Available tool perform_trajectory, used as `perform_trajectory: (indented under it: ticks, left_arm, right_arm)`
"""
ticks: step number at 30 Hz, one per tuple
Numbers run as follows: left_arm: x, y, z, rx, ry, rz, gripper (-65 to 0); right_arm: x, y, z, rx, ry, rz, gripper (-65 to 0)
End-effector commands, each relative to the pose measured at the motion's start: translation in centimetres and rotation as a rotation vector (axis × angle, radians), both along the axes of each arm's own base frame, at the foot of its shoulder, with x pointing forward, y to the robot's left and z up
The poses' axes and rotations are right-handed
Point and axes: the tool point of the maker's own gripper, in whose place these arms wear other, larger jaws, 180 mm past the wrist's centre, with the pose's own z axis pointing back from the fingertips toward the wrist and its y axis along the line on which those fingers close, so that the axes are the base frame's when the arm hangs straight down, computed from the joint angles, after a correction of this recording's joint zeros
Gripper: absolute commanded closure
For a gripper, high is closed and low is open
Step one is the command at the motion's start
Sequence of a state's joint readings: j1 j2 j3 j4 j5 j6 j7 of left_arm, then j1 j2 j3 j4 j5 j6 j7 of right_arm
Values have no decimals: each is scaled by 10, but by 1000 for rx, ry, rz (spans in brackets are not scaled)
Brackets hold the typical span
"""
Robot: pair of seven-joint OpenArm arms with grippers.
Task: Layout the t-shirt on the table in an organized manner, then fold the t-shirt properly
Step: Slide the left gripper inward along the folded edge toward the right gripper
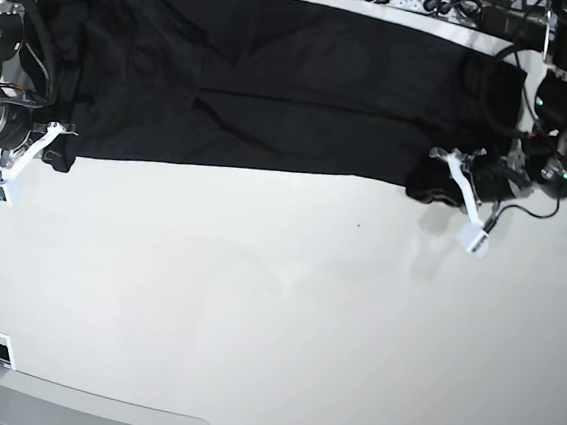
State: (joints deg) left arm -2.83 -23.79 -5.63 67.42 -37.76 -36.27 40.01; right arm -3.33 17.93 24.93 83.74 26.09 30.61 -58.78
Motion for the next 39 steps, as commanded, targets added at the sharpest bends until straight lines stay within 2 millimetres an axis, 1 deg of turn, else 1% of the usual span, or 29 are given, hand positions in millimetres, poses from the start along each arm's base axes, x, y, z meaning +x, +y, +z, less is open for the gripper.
perform_trajectory:
  ticks: [1, 4, 6, 8, 10, 13, 16, 19, 23, 25, 27, 28, 30, 31, 32, 33, 36, 39]
  left_arm:
    - [6, 7, 5, 18, -34, 15, 0]
    - [-6, 21, -12, 101, -26, 56, 0]
    - [-16, 27, -21, 138, -22, 63, 0]
    - [-26, 31, -28, 160, -16, 60, 0]
    - [-32, 33, -32, 160, -10, 64, 0]
    - [-36, 37, -37, 163, 6, 74, 0]
    - [-34, 39, -35, 166, 2, 74, 0]
    - [-34, 44, -34, 179, 1, 73, 0]
    - [-34, 52, -33, 197, 1, 79, 0]
    - [-33, 53, -34, 202, 2, 89, 0]
    - [-33, 54, -34, 202, 3, 92, 0]
    - [-33, 54, -34, 202, 3, 92, 0]
    - [-33, 54, -34, 202, 3, 92, 0]
    - [-33, 54, -34, 202, 3, 91, 0]
    - [-33, 54, -34, 203, 3, 91, 0]
    - [-33, 54, -34, 203, 3, 91, 0]
    - [-33, 54, -34, 202, 3, 91, 0]
    - [-33, 54, -34, 202, 3, 92, 0]
  right_arm:
    - [11, -10, 15, -22, -51, -5, 0]
    - [12, -18, 19, -25, -61, -29, 0]
    - [11, -26, 22, -27, -72, -56, 0]
    - [9, -37, 25, -35, -78, -96, 0]
    - [4, -53, 26, -62, -70, -161, 0]
    - [-4, -74, 28, -99, -61, -237, 0]
    - [-11, -87, 29, -110, -50, -293, 0]
    - [-24, -91, 23, -129, -15, -302, 0]
    - [-43, -87, 10, -127, 39, -289, 0]
    - [-49, -82, 6, -109, 46, -260, 0]
    - [-49, -72, 6, -75, 34, -203, 0]
    - [-46, -67, 7, -55, 19, -183, -52]
    - [-43, -64, 10, -29, 0, -182, -240]
    - [-41, -63, 12, -20, -12, -182, -320]
    - [-39, -63, 14, -11, -23, -180, -365]
    - [-35, -62, 18, 5, -40, -169, -376]
    - [-22, -60, 32, 43, -108, -144, -375]
    - [-6, -68, 44, 23, -165, -162, -375]
